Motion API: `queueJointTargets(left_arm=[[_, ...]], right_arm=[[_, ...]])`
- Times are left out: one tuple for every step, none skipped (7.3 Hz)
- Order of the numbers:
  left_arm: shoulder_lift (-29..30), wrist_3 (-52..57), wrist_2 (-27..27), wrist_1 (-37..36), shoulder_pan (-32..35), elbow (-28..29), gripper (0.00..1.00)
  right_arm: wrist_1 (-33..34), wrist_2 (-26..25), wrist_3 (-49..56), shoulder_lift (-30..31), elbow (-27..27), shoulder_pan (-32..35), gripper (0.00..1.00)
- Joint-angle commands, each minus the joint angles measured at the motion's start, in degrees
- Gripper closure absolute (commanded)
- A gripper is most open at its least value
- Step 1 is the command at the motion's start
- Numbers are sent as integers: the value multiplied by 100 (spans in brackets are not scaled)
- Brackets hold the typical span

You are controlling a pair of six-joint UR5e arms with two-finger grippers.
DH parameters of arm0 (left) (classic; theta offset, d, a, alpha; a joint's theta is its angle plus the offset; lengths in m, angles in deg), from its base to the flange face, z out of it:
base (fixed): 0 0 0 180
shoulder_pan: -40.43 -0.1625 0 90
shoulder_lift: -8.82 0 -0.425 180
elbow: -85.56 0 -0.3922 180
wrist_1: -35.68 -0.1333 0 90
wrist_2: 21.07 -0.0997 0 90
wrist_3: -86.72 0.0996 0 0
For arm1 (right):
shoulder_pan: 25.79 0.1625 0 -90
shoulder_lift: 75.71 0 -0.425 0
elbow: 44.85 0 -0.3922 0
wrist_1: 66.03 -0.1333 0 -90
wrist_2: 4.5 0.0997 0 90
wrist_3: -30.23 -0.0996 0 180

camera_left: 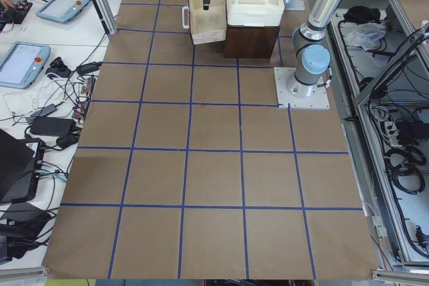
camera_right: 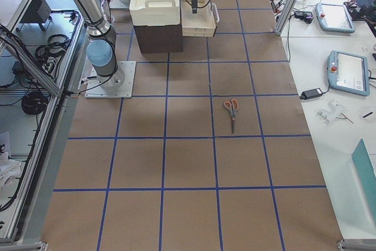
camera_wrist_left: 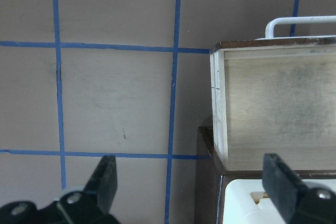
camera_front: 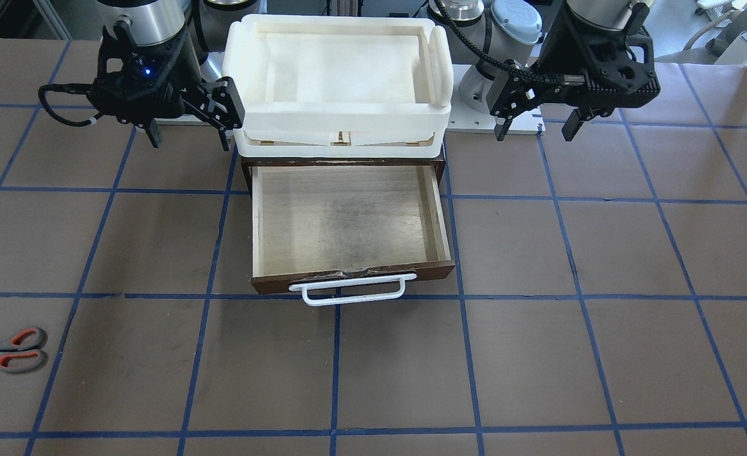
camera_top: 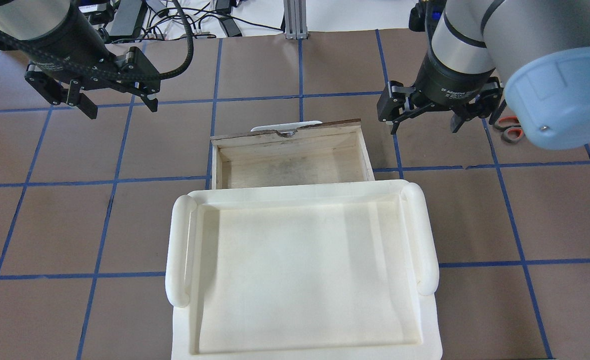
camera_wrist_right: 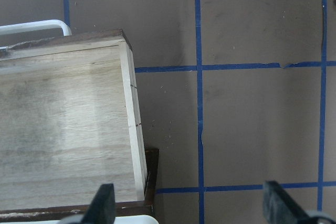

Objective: Put scissors in drawer and close it
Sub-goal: 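Raise the right gripper and move it toward the grey-orange scissors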

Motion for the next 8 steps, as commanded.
queueJointTargets(left_arm=[[9,1,0,-7,0,-3,0],[-17,1,0,-7,0,-3,0],[-18,1,0,-7,0,-3,0],[-18,1,0,-7,0,-12,0],[-26,1,0,-7,0,-12,0],[-44,10,0,-7,0,-12,0],[-61,10,0,-7,0,-12,0],[-62,1,17,-7,0,-12,0]], right_arm=[[69,-4,270,-131,0,-52,0],[131,-65,602,-167,0,-79,0],[131,-31,658,-193,0,-209,0],[140,-4,1007,-263,0,-428,0],[227,13,2080,-455,0,-735,0],[324,22,2735,-518,0,-982,0],[377,14,3638,-623,0,-1158,0],[595,22,4386,-824,0,-1456,0]])
